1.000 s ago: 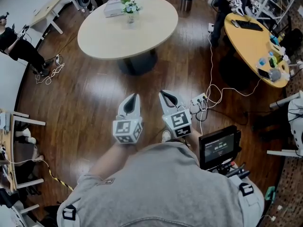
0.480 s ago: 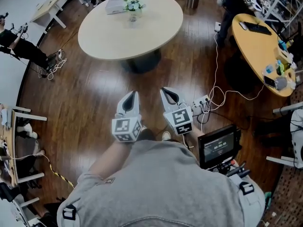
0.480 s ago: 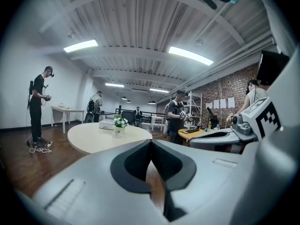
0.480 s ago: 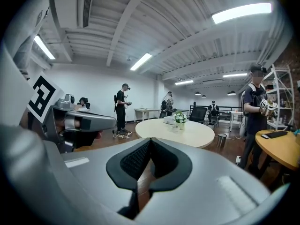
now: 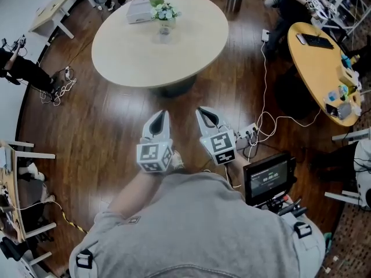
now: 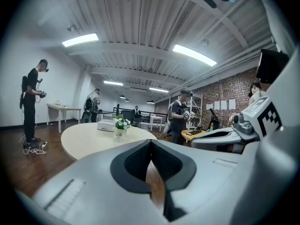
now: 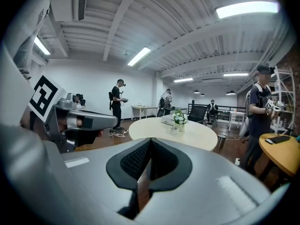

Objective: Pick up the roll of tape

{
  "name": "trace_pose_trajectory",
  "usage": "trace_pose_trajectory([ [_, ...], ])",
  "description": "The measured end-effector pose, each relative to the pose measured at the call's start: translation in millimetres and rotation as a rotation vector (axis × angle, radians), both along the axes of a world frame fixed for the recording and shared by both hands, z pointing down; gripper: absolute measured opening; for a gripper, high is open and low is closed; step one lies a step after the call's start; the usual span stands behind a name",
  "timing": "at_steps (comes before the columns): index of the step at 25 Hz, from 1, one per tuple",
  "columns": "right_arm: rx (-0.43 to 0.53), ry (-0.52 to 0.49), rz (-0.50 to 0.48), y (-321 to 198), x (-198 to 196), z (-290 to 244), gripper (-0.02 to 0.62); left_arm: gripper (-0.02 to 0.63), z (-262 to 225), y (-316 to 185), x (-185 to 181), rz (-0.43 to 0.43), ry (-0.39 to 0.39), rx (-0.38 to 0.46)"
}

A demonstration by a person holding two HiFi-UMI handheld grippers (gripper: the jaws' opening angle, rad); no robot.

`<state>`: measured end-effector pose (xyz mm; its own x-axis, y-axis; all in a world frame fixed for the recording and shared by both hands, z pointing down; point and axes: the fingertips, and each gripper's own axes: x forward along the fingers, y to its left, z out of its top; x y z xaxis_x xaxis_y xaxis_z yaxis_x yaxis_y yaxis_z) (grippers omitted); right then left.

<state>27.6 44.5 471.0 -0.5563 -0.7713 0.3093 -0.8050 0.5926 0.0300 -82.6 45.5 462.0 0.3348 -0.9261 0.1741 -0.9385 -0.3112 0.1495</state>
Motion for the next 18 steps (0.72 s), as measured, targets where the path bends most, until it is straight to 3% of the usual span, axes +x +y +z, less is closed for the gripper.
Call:
trace_pose_trajectory([
  [10,0.000,0.016,0.091,-75.0,-69.9,-2.8,0.014,0.002,0.6,-81.2,-67.1,0.082,0.023,-0.004],
  [18,-0.004,0.032,0.117,-108.9,-97.6,-2.6,0.014,0.002,3.4,-118.4,-96.3,0.095,0.038,-0.009],
])
